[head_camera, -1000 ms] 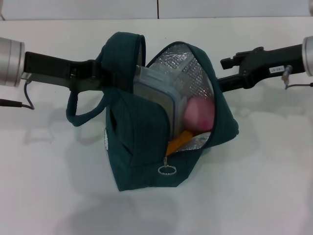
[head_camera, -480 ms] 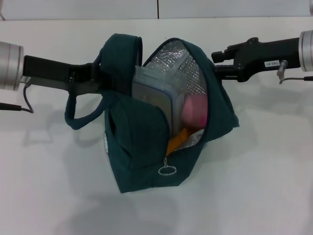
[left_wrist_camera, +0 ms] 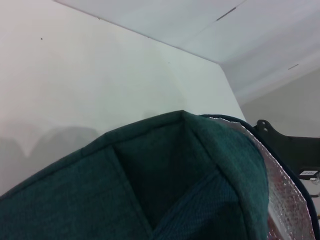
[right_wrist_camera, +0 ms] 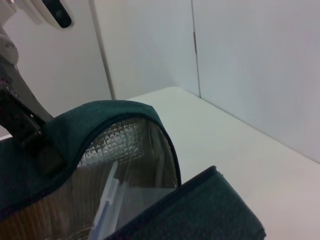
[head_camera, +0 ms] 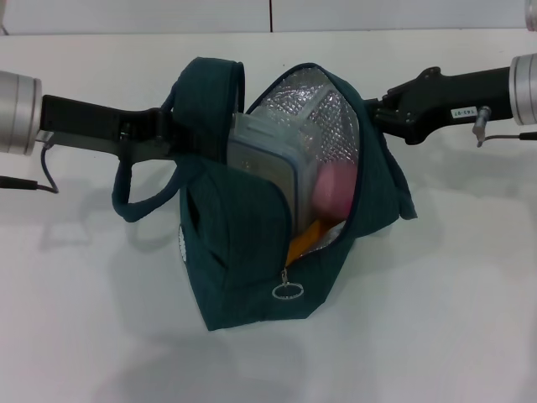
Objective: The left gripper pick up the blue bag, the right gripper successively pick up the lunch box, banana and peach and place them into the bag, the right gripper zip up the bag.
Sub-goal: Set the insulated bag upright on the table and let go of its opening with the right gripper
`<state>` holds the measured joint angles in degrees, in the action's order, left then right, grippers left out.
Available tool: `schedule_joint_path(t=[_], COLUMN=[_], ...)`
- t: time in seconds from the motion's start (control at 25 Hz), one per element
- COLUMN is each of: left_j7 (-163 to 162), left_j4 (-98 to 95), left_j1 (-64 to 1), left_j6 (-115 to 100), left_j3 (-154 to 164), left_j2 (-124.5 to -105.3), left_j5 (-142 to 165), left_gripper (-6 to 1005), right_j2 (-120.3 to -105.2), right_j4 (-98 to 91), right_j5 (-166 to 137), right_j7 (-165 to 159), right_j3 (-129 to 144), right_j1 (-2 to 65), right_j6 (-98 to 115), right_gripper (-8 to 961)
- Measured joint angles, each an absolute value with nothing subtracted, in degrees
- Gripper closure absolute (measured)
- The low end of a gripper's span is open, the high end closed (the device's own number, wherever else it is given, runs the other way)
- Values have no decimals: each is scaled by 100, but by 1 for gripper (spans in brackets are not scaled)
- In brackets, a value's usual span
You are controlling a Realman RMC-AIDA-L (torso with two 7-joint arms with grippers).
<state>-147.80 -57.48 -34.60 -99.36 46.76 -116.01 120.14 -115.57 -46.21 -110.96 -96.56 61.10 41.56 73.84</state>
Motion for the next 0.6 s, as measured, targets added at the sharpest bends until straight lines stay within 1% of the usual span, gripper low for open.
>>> schedule_joint_path(t=[0.08,0.28,0.44,0.6], left_j7=[-14771,-14765,-14749,-14748], left_j4=[-5748,-5748,-5748,-5748], left_j1=[-3457,-3453,-3462,-3491], left_j6=[-9934,-9931,-9931,-9940], left_j3=[4672,4667,4666,4689], left_j2=[-11601,-11622,-11670,-11777], left_j5=[12014,11991,11888,11861], left_gripper=[958,958,958,958], right_j2=[-11557,-11554,-11530,-11472], right_j4=[-4640,-4776,-5511,-6490], right_j5=[-11077,-10968,-10700,-10633], right_j7=[-9635,-9632,-9777,-10219], right_j3=[6109,6053,6040,6001], right_j1=[4141,4062,3637,3257], right_j6=[7379,7502,7875,8277], right_gripper=[813,888,882,876])
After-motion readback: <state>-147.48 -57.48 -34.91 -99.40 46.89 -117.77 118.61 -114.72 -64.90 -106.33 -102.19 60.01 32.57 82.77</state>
